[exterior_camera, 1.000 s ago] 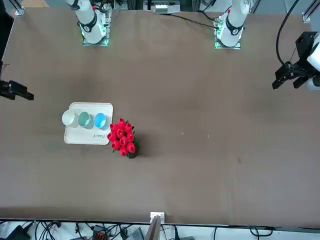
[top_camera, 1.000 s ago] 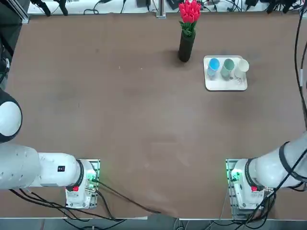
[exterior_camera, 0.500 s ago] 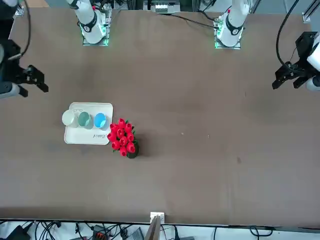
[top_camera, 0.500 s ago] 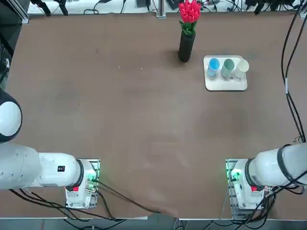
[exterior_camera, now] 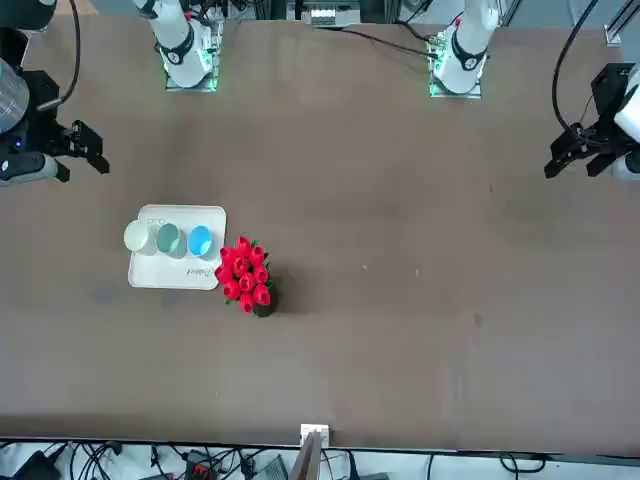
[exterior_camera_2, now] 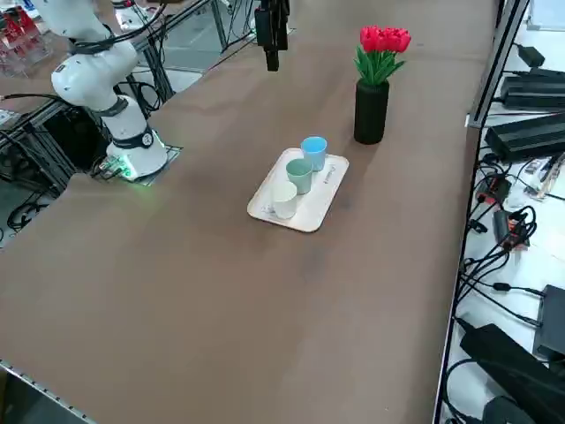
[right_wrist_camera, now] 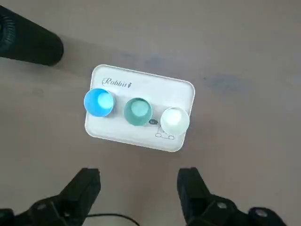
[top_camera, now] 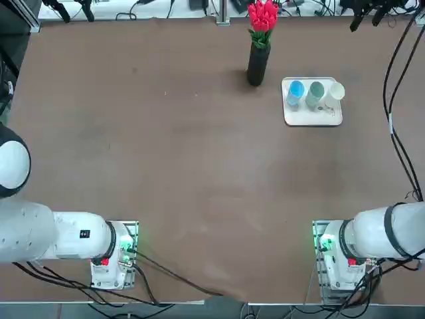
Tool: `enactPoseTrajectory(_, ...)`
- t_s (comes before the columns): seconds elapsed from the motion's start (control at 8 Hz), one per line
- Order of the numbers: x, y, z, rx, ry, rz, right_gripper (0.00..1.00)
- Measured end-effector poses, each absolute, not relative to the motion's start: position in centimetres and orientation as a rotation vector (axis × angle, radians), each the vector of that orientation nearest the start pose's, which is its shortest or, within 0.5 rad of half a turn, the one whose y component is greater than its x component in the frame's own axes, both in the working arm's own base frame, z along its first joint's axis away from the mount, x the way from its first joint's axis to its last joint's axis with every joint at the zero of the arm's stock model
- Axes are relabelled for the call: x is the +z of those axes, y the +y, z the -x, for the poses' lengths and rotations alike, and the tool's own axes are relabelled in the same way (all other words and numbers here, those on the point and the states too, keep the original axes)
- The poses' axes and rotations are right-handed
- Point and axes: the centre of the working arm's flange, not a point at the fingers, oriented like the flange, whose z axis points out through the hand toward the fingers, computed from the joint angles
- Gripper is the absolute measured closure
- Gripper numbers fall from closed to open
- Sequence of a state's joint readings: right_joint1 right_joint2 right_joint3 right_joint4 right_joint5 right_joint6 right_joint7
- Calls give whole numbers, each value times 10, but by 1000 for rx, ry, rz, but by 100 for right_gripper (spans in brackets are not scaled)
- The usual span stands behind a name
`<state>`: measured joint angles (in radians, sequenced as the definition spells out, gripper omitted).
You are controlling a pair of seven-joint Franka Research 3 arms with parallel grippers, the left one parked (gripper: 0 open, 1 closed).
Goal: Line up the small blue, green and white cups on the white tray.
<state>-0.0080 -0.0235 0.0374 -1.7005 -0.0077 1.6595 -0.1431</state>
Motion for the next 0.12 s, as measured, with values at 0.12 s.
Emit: enactPoseTrajectory(0.12, 584, 14, -551, 30, -268, 3137, 0)
